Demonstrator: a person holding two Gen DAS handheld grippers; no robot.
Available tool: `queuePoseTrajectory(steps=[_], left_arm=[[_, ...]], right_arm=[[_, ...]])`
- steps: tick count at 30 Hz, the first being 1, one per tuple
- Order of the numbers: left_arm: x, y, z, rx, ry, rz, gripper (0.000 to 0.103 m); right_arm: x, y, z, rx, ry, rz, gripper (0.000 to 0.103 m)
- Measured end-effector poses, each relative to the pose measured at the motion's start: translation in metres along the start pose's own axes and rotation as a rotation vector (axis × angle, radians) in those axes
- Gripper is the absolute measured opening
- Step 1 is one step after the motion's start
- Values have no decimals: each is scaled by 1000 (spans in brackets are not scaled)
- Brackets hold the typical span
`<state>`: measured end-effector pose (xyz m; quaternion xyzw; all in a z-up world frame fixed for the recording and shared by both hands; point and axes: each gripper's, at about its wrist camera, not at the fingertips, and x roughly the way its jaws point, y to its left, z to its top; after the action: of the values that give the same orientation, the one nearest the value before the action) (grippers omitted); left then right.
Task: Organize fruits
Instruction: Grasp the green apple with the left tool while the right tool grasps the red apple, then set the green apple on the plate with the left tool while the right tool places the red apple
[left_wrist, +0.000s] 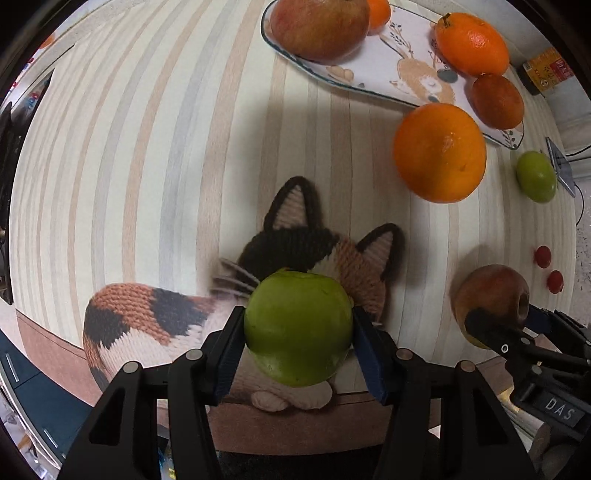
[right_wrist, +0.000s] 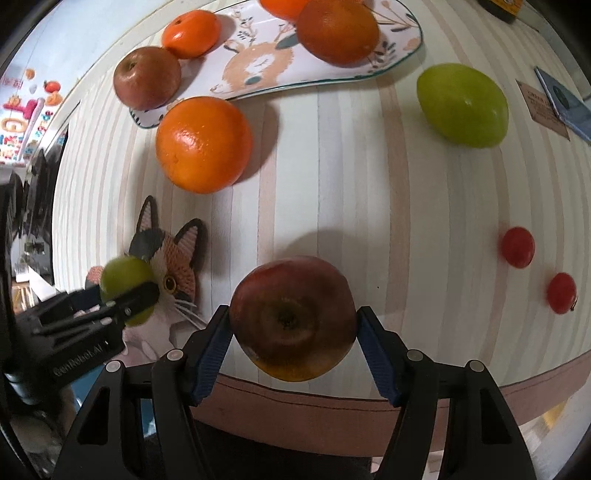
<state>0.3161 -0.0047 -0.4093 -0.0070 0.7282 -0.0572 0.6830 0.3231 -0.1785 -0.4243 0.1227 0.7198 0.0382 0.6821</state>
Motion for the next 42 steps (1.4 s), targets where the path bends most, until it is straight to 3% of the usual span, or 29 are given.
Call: queuePoseTrajectory(steps=[9, 17, 23, 26, 33, 38, 42], left_arm=[[-4, 3, -1, 6, -15, 4, 53], [-64, -11, 14, 47, -77, -62, 53], [-137, -30, 86, 141, -175, -99, 53], [-144, -36, 127, 181, -169, -87, 53], [-102, -64, 202, 240, -12, -17, 54], [-71, -77, 225, 223, 82, -19, 54], [-61, -84, 232, 250, 113, 11, 54]], right_arm=[[-5, -1, -12, -19, -41, -1, 70], [-42, -8, -13, 13, -136, 53, 69], [-89, -3, 31, 49, -275, 130, 69], [-93, 0, 60, 58, -307, 139, 69], [-68, 5, 109, 85, -264, 169, 69], [-44, 3, 120, 135, -230, 205, 70], [-34, -8, 126, 192, -195, 235, 72]])
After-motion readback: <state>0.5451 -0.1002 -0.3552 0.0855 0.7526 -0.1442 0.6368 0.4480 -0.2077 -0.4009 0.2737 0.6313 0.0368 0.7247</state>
